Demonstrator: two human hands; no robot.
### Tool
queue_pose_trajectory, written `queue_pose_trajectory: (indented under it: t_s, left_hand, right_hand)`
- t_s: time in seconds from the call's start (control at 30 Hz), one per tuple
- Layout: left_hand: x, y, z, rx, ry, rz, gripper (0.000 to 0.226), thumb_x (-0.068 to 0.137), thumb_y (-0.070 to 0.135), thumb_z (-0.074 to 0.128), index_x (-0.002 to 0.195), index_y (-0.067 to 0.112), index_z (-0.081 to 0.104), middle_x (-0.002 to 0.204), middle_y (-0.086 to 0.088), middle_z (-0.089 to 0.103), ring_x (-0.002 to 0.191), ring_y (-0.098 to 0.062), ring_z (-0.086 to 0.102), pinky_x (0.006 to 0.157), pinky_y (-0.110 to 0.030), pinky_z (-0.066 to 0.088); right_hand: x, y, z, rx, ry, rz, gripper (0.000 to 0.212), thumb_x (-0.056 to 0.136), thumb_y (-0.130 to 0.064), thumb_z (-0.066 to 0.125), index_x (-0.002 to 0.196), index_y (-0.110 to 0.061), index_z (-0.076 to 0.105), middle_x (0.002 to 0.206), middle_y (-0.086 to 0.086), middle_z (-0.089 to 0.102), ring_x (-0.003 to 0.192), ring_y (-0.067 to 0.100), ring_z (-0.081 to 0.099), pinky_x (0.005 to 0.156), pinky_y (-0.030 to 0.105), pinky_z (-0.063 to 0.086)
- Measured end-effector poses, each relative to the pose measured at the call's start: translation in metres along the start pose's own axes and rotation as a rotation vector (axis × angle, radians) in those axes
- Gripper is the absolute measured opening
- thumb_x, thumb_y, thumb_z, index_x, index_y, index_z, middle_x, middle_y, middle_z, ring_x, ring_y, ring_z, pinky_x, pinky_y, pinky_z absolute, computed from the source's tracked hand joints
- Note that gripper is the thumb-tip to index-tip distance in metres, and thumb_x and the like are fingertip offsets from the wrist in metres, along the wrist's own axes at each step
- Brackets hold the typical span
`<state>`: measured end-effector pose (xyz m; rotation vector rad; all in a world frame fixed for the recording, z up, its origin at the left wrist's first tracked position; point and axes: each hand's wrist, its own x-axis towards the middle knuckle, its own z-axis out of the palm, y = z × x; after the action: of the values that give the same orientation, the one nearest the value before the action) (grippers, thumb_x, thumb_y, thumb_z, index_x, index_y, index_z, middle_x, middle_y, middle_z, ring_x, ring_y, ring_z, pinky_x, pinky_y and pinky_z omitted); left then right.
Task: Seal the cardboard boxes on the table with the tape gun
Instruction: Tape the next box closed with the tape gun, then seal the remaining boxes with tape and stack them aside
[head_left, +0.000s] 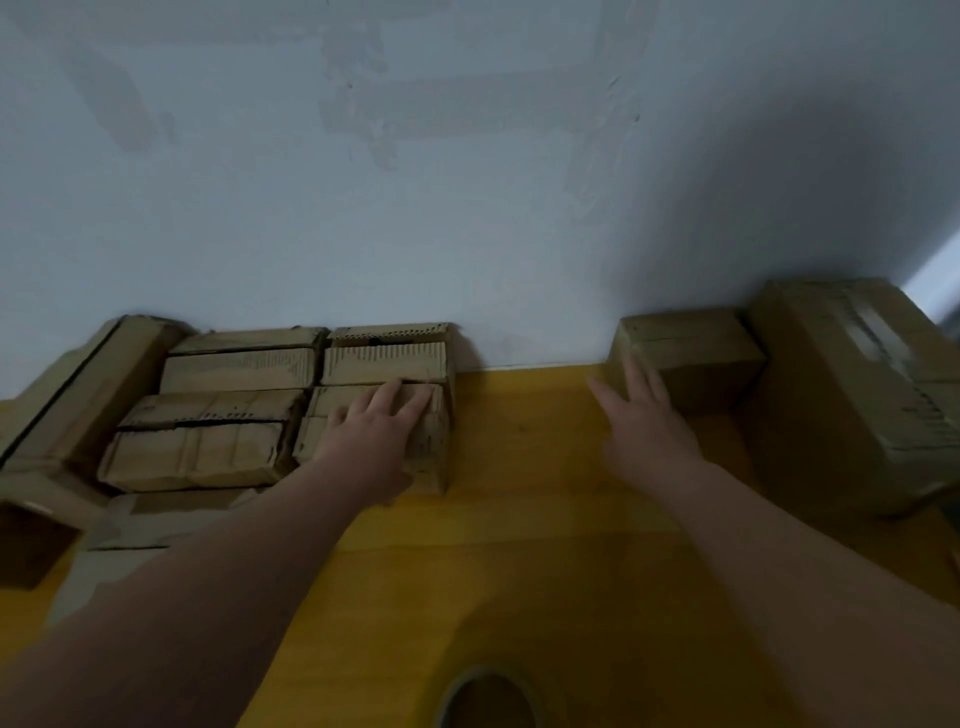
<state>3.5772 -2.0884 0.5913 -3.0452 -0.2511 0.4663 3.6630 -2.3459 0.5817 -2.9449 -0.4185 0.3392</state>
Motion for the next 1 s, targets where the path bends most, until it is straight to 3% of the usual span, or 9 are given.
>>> queue_pose_trajectory:
  t_s: [0.13, 0.23, 0.4, 0.6, 0.73, 0.83, 0.9, 1.0]
  left_hand:
    - [-0.017, -0.004, 0.006, 0.076, 0.069, 0.027, 0.099, 0.084, 0.027, 0.069, 0.151, 0.035, -0.003, 0.153, -0.007, 0.01, 0.14, -0.029, 0.019, 0.109, -0.043, 0.036]
    - [-0.027, -0.002, 0.007, 0.059, 0.127, 0.053, 0.089, 0.083, 0.023, 0.071, 0.15, 0.032, 0.012, 0.146, -0.004, 0.028, 0.133, -0.026, 0.033, 0.1, -0.04, 0.047]
    - [-0.053, 0.005, 0.006, 0.039, 0.111, 0.155, 0.061, 0.088, 0.024, 0.064, 0.141, 0.023, 0.033, 0.146, -0.003, 0.035, 0.135, -0.024, 0.035, 0.111, -0.041, 0.03]
    - [-0.114, 0.013, -0.002, -0.119, 0.166, 0.289, 0.061, 0.092, 0.028, 0.057, 0.146, 0.023, 0.027, 0.151, -0.002, 0.027, 0.14, -0.023, 0.025, 0.115, -0.042, 0.024]
    - [-0.169, -0.004, -0.017, -0.219, 0.264, 0.351, 0.058, 0.09, 0.031, 0.058, 0.141, 0.026, 0.031, 0.143, 0.0, 0.032, 0.133, -0.021, 0.032, 0.11, -0.04, 0.027]
    - [-0.213, -0.029, -0.023, -0.221, 0.286, 0.394, 0.058, 0.087, 0.035, 0.062, 0.137, 0.028, 0.034, 0.138, 0.003, 0.034, 0.13, -0.02, 0.033, 0.107, -0.038, 0.027]
    - [-0.238, -0.046, -0.018, -0.201, 0.248, 0.391, 0.057, 0.086, 0.038, 0.063, 0.135, 0.03, 0.036, 0.138, 0.004, 0.035, 0.13, -0.019, 0.033, 0.109, -0.038, 0.027]
    - [-0.274, -0.076, 0.003, -0.155, 0.141, 0.35, 0.054, 0.085, 0.039, 0.064, 0.132, 0.032, 0.038, 0.136, 0.006, 0.039, 0.127, -0.017, 0.037, 0.106, -0.037, 0.032]
  right_hand:
    - [-0.029, -0.026, 0.008, 0.132, -0.066, -0.035, 0.082, 0.092, -0.008, 0.057, 0.152, -0.037, 0.009, 0.159, -0.004, -0.022, 0.147, 0.021, -0.014, 0.113, 0.043, 0.026]
    - [-0.053, -0.044, 0.017, 0.195, -0.078, -0.075, 0.081, 0.093, -0.009, 0.057, 0.153, -0.036, 0.01, 0.16, -0.004, -0.015, 0.148, 0.023, -0.009, 0.116, 0.043, 0.022]
    - [-0.107, -0.069, 0.028, 0.271, -0.135, -0.066, 0.078, 0.094, -0.019, 0.057, 0.152, -0.039, 0.009, 0.161, -0.007, -0.006, 0.148, 0.024, -0.003, 0.113, 0.041, 0.027]
    - [-0.168, -0.098, 0.031, 0.401, -0.09, -0.003, 0.075, 0.095, -0.025, 0.056, 0.153, -0.035, 0.01, 0.16, -0.004, 0.003, 0.147, 0.023, 0.006, 0.117, 0.039, 0.021]
    - [-0.208, -0.122, 0.035, 0.576, 0.026, -0.038, 0.075, 0.092, -0.03, 0.061, 0.152, -0.035, 0.016, 0.155, -0.009, 0.02, 0.14, 0.016, 0.025, 0.111, 0.037, 0.034]
    - [-0.238, -0.143, 0.038, 0.647, 0.034, -0.07, 0.073, 0.091, -0.023, 0.061, 0.151, -0.034, 0.019, 0.145, -0.007, 0.036, 0.121, 0.016, 0.047, 0.091, 0.031, 0.048]
    - [-0.256, -0.154, 0.044, 0.629, -0.006, -0.054, 0.071, 0.092, -0.025, 0.06, 0.15, -0.035, 0.021, 0.135, -0.006, 0.046, 0.108, 0.017, 0.056, 0.079, 0.03, 0.05]
    - [-0.282, -0.172, 0.059, 0.505, -0.068, -0.006, 0.052, 0.094, -0.027, 0.059, 0.143, -0.023, 0.042, 0.128, -0.003, 0.056, 0.114, 0.015, 0.055, 0.091, 0.028, 0.049]
